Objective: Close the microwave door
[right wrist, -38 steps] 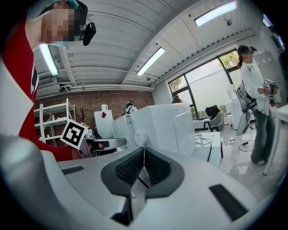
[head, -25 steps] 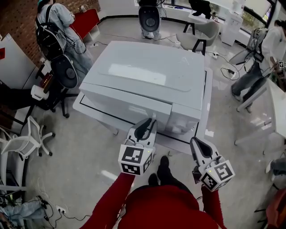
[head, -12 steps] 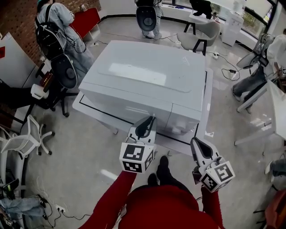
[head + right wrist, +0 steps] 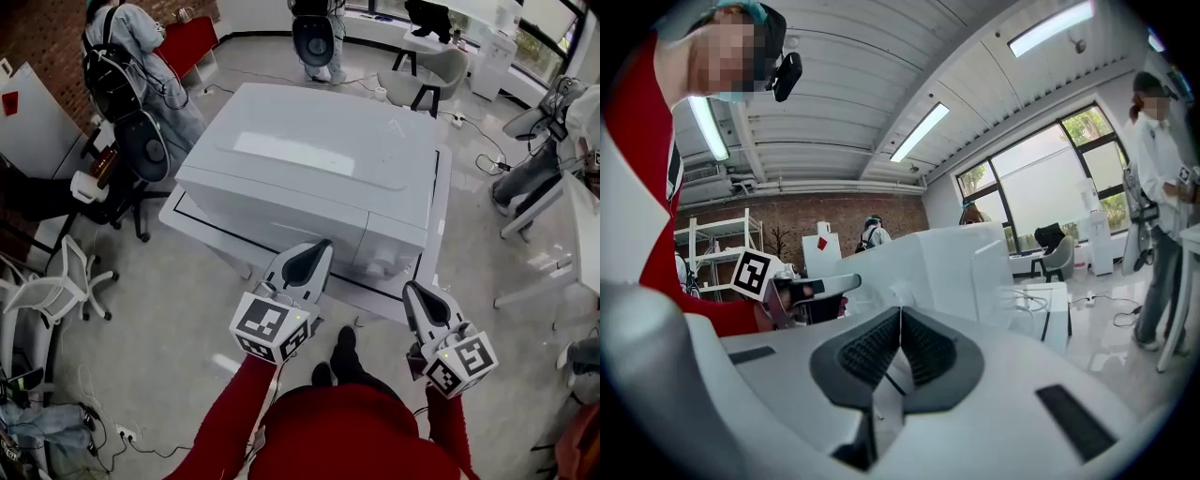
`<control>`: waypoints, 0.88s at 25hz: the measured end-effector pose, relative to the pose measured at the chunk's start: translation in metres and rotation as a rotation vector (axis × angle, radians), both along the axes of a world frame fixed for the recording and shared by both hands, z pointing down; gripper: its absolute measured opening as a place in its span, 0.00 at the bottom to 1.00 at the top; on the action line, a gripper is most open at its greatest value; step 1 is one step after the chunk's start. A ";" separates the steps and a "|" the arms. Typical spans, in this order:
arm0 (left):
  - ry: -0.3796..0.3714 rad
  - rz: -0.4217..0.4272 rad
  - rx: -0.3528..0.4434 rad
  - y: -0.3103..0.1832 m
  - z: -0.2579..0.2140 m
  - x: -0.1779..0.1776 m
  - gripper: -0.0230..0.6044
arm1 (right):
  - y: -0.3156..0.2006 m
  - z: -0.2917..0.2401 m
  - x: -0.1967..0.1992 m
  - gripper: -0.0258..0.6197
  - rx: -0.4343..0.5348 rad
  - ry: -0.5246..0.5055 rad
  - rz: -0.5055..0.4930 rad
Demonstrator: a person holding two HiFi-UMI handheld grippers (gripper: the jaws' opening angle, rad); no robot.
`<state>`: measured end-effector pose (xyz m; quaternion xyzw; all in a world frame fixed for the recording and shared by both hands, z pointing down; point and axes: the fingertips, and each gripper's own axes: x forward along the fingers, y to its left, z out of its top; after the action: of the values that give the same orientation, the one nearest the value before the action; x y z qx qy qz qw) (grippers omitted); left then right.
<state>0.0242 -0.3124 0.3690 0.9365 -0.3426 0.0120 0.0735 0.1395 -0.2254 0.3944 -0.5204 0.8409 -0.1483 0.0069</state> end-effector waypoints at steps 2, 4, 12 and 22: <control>-0.007 0.035 0.056 0.007 -0.013 -0.003 0.05 | 0.001 -0.005 -0.001 0.06 0.021 0.001 -0.002; -0.002 0.047 0.077 0.014 -0.019 -0.010 0.05 | 0.004 -0.009 -0.005 0.06 0.036 0.002 -0.009; -0.022 0.037 0.025 0.062 0.006 -0.040 0.05 | 0.026 -0.007 -0.027 0.06 0.050 -0.012 -0.061; -0.027 0.014 -0.024 0.100 0.023 -0.067 0.05 | 0.047 -0.010 -0.052 0.06 0.085 -0.016 -0.103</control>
<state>-0.0425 -0.2128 0.3921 0.9377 -0.3368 0.0291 0.0801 0.0872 -0.1780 0.3843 -0.4745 0.8720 -0.1168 0.0283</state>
